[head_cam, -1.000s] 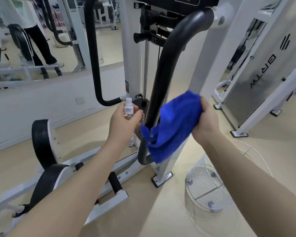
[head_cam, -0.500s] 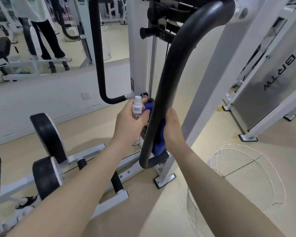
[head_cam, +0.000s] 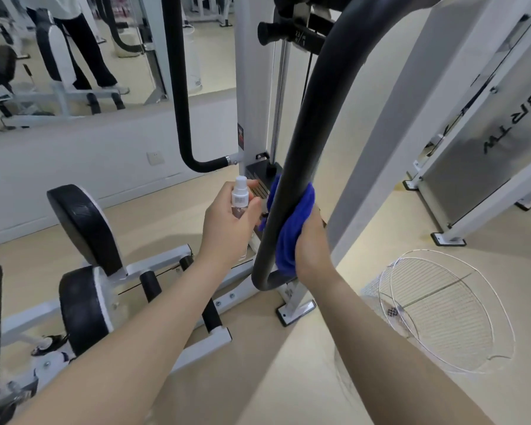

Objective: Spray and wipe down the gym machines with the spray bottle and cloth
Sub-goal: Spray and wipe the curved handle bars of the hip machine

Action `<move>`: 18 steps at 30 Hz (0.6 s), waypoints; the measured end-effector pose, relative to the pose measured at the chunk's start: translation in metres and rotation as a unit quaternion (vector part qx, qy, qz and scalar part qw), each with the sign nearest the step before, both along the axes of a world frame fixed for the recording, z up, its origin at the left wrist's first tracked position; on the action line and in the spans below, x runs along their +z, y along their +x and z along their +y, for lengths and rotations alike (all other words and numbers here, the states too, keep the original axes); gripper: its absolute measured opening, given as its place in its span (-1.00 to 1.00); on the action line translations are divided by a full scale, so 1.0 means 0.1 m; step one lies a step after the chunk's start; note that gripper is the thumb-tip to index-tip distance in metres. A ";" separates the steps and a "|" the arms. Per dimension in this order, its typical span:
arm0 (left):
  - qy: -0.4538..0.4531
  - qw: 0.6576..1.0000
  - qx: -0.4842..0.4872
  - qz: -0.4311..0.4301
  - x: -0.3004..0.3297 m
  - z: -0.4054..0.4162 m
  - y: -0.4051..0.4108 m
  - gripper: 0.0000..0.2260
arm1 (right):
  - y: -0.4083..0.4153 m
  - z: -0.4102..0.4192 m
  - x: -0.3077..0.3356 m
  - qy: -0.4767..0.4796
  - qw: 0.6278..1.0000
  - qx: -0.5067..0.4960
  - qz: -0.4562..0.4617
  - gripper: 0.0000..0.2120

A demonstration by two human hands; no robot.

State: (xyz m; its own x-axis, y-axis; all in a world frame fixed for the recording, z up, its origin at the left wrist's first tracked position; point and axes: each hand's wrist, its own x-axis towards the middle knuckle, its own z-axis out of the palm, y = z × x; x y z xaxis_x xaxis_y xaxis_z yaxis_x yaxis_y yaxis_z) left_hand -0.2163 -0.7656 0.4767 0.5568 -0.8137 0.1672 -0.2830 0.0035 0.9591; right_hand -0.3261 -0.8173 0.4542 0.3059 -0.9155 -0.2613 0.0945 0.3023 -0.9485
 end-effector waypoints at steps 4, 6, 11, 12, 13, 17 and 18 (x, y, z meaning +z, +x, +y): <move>0.027 0.997 -0.002 -0.074 -0.14 0.11 -0.03 -0.95 | 0.00 0.08 -0.18 0.058 0.998 -0.019 0.021 -0.65; 0.047 0.990 -0.029 -0.130 -0.13 0.16 -0.03 -0.89 | 0.05 -0.04 0.19 0.011 0.996 -0.053 -0.069 -0.50; 0.088 0.961 -0.089 -0.247 -0.13 0.26 -0.01 -0.56 | -0.03 -0.24 0.59 -0.157 0.983 -0.046 -0.078 -0.82; 0.097 0.956 -0.103 -0.258 -0.17 0.30 0.00 -0.51 | -0.12 -0.20 0.42 -0.184 0.983 0.002 -0.008 -0.82; 0.104 0.950 -0.122 -0.269 -0.22 0.35 0.00 -0.48 | -0.22 -0.14 0.20 -0.178 0.980 0.055 0.068 -0.80; 0.112 0.919 -0.159 -0.344 -0.49 0.48 -0.03 -0.49 | -0.68 -0.04 -0.55 0.015 0.986 -0.024 0.162 -0.83; 0.120 0.921 -0.155 -0.337 -0.57 0.48 -0.03 -0.50 | -0.74 -0.06 -0.62 0.041 0.982 -0.088 0.160 -0.83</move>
